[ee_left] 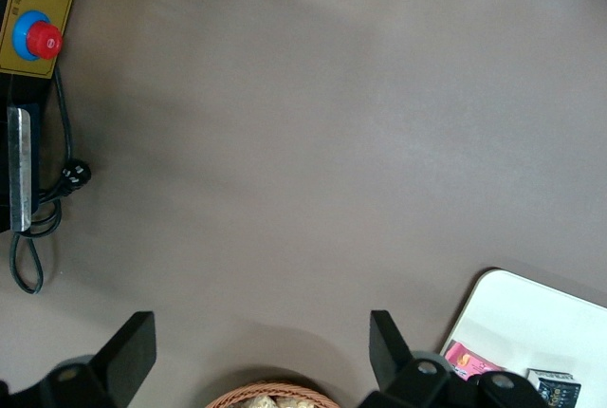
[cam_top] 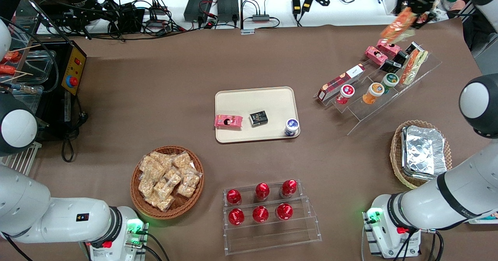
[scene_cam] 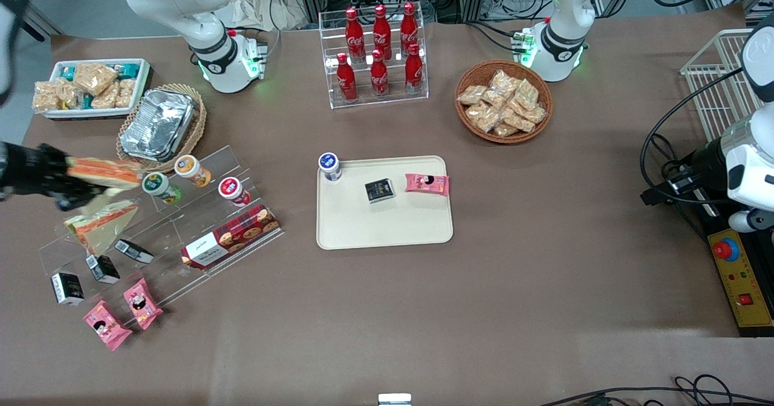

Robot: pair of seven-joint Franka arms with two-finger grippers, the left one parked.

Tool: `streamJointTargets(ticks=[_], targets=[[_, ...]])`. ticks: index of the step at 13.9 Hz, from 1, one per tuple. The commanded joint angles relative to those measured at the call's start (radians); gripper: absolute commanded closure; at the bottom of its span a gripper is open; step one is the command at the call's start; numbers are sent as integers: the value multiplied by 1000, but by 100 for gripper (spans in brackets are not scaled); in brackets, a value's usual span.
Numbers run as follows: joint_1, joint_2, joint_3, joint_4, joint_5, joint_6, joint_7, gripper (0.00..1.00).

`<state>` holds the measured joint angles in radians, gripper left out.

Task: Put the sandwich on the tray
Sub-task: 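Lift the sandwich off the rack and carry it toward the cream tray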

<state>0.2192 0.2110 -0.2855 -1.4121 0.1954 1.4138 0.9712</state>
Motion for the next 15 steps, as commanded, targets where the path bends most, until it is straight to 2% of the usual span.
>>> streamJointTargets(ticks=[1, 2, 4, 7, 12, 15], targets=[[133, 2, -14, -5, 27, 68, 205, 100], [178, 8, -15, -11, 54, 112, 283, 100], [259, 45, -15, -19, 62, 192, 427, 100], [374, 134, -15, -39, 70, 290, 487, 100], [508, 246, -14, -145, 70, 566, 641, 100], [577, 320, -15, -153, 68, 721, 777, 100]])
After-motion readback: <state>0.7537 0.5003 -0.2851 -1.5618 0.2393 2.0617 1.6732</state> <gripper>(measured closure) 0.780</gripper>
